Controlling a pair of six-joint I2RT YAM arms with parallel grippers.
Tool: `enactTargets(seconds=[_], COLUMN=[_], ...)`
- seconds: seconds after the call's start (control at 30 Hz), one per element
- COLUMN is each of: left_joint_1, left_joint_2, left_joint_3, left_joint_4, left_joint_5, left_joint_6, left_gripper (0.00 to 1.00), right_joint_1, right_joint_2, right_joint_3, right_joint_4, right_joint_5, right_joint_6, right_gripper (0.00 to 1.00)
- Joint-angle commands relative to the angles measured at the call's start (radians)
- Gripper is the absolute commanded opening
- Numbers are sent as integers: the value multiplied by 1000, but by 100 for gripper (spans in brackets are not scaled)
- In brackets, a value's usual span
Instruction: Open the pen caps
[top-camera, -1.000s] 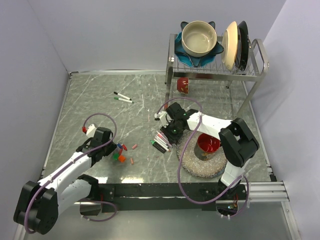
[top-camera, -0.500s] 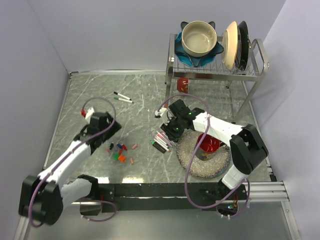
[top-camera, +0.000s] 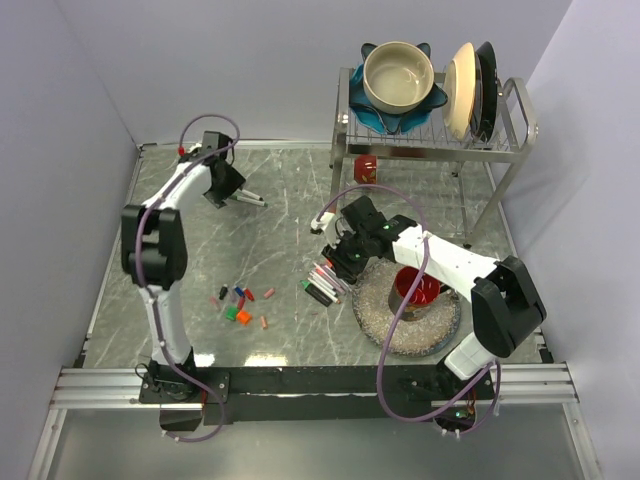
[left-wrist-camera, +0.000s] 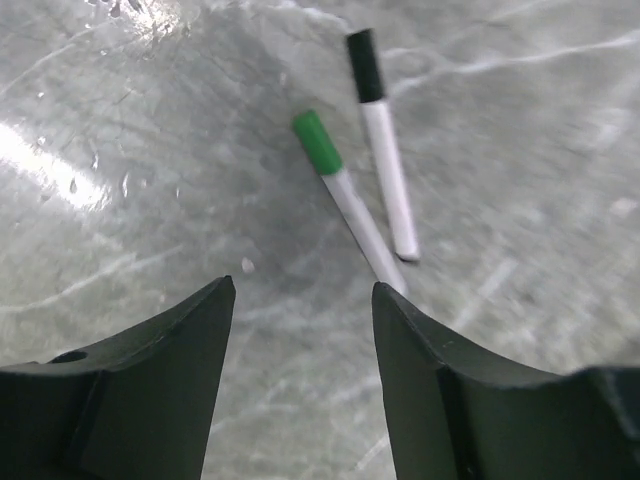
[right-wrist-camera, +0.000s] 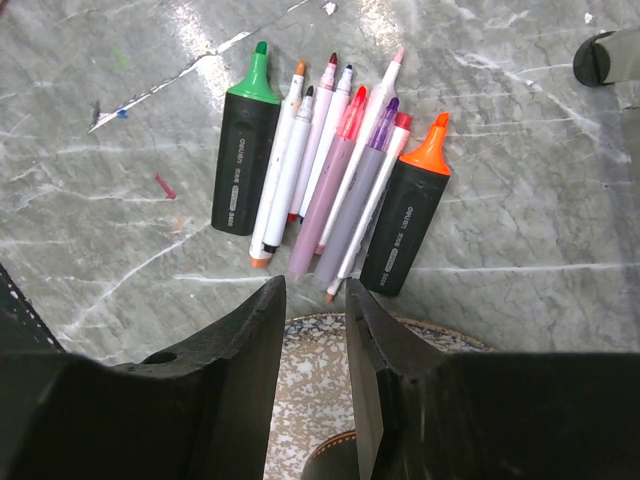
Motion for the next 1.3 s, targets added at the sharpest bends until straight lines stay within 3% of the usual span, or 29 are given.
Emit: enactTargets(seconds=[0.0, 0.3, 0.77, 0.97, 1.27], left_joint_1=[3, 11, 36, 49, 55], left_joint_2=[115, 256, 290, 196, 265], left_joint_3=[171, 325, 317, 161, 251], left_joint_4=[-212, -240, -198, -34, -86], left_joint_5=[-30, -31, 42, 107, 118], left_joint_6=[9, 15, 44, 61, 56], left_gripper=[61, 60, 61, 62, 63], right_joint_1=[4, 6, 4, 6, 6], right_joint_2=[-33, -21, 8, 19, 31], right_joint_3=[36, 41, 47, 50, 51], right_joint_4=[-12, -21, -30, -32, -39], right_joint_5=[-18, -18, -5, -5, -5], right_joint_6=[-12, -15, -24, -26, -29], right_gripper=[38, 38, 38, 38, 38])
